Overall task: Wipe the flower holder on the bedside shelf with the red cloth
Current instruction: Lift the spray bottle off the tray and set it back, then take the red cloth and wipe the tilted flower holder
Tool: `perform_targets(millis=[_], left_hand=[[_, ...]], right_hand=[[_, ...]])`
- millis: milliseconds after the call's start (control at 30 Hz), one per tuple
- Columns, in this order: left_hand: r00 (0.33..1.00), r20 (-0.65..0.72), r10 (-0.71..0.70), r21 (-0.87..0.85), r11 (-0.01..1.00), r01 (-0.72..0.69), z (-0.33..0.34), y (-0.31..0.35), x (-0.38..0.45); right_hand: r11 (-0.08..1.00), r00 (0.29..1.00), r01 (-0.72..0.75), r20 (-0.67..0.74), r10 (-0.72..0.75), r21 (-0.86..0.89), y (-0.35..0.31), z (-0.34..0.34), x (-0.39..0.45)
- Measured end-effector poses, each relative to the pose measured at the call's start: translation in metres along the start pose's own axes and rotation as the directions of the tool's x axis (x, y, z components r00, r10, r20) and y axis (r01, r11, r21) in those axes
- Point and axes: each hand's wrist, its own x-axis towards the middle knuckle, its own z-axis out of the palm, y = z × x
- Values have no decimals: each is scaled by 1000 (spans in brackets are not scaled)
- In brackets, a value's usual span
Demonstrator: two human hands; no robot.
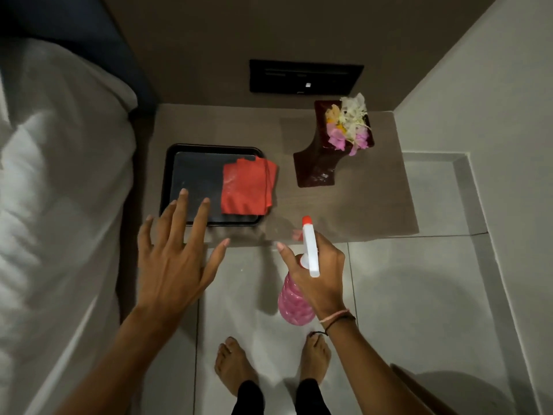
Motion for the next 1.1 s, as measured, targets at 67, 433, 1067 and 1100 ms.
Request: perform_targets(millis=[67, 433, 1067, 1100], left_hand=[[999, 8, -42, 0, 999, 42, 3, -17, -4], [983, -5, -183, -12, 983, 183, 13, -107, -20], [983, 84, -166, -103, 979, 174, 17, -95, -15], [982, 93, -163, -124, 977, 174, 17, -91, -14]], right_hand=[[995, 995, 96, 11, -96, 9, -22, 11, 10], [945, 973, 201, 60, -224, 256, -132, 141, 95], [991, 913, 126, 385, -134, 47, -84, 172, 124], [993, 918, 111, 380, -115, 33, -73, 161, 120]])
